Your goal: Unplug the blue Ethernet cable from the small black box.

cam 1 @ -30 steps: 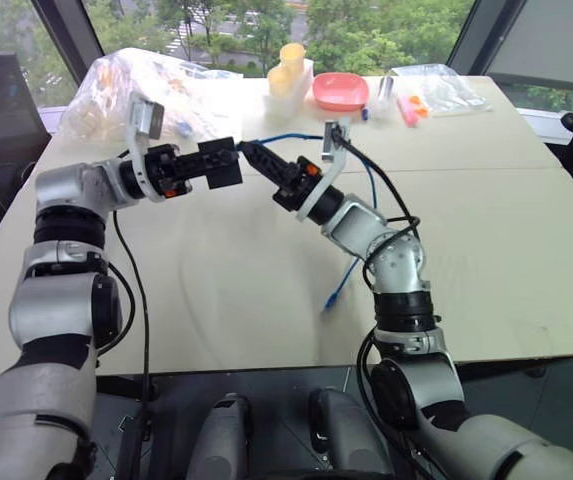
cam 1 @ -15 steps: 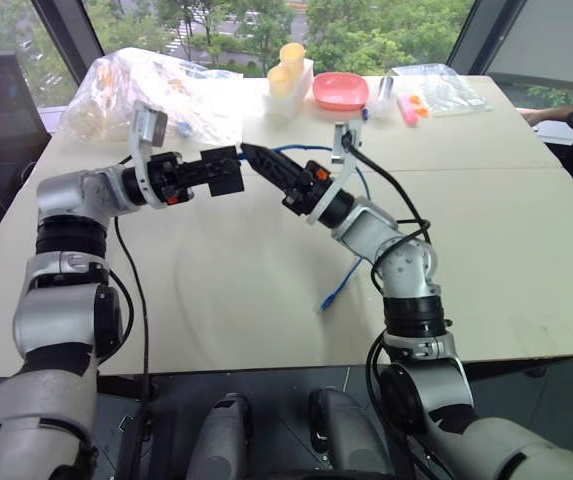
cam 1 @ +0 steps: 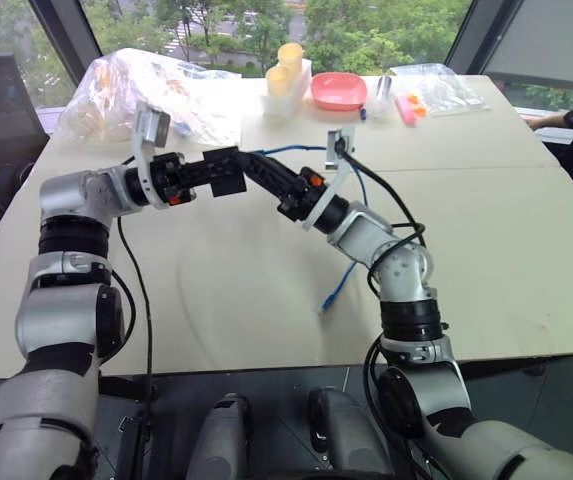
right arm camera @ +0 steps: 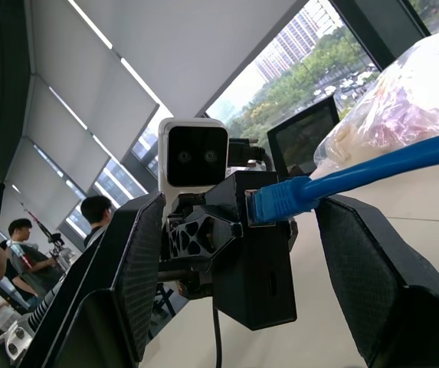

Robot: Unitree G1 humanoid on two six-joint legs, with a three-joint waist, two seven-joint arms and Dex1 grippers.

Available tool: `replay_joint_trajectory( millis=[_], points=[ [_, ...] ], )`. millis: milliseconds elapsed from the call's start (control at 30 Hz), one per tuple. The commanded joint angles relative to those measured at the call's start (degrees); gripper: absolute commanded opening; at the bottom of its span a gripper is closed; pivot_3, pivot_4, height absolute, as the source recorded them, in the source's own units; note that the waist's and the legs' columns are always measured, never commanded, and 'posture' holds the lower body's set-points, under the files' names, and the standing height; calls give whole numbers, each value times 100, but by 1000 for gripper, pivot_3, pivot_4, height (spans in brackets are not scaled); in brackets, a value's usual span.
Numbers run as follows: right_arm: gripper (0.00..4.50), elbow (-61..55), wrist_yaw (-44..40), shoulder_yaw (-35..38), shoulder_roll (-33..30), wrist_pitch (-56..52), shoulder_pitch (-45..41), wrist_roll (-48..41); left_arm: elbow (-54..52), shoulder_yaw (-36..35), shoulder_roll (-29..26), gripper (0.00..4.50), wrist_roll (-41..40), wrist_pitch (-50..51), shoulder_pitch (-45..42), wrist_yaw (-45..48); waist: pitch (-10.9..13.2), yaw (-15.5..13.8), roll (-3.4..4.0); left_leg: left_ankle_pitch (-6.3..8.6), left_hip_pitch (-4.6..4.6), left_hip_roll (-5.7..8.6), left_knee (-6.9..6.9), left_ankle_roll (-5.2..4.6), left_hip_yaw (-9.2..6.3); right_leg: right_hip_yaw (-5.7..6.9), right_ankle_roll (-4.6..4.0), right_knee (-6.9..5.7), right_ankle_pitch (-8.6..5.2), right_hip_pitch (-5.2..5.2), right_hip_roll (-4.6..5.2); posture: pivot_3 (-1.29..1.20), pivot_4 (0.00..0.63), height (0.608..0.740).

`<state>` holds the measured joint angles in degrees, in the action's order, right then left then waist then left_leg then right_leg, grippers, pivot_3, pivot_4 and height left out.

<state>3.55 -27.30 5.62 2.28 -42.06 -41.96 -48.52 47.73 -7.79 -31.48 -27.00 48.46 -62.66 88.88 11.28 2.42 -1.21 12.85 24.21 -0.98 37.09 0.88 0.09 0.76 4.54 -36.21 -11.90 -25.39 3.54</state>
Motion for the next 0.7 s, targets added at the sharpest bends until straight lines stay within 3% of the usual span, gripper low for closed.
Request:
replay_joint_trajectory(
  millis=[33, 267, 367, 500, 533, 700],
  points=[
    [3148, -136, -37, -3, 84, 60, -66, -58, -214, -11, -33, 560, -133, 8, -12, 104, 0, -1, 0, 0, 0, 0, 0, 0, 0, 0, 0, 0, 0, 0, 0, 0, 150, 740],
    [3148, -65, -38, -66, 109, 82, -80, 36, -246, -5, -22, 560, -138, 4, 24, 95, 0, -1, 0, 0, 0, 0, 0, 0, 0, 0, 0, 0, 0, 0, 0, 0, 150, 740],
    [2336, -63, -47, -30, 135, 91, -85, 15, -267, -11, -22, 560, -143, 6, 44, 85, 0, -1, 0, 0, 0, 0, 0, 0, 0, 0, 0, 0, 0, 0, 0, 0, 150, 740],
    [257, -66, -47, 41, 151, 68, -94, -41, -293, -11, -30, 560, -163, 6, 71, 71, 0, -1, 0, 0, 0, 0, 0, 0, 1, 0, 0, 0, 0, 0, 0, 0, 150, 740],
    [33, -69, -61, 55, 154, 60, -94, -54, -293, -10, -35, 560, -174, 2, 77, 64, 0, -1, 0, 0, 0, 0, 0, 0, 0, 0, 0, 0, 0, 0, 0, 0, 150, 740],
    [33, -173, -106, 245, 247, -104, -45, -423, -326, 2, -55, 560, -226, 13, 116, 37, 0, -2, 0, 0, 0, 0, 0, 0, 0, 0, 0, 0, 0, 0, 1, 0, 150, 740]
  ],
)
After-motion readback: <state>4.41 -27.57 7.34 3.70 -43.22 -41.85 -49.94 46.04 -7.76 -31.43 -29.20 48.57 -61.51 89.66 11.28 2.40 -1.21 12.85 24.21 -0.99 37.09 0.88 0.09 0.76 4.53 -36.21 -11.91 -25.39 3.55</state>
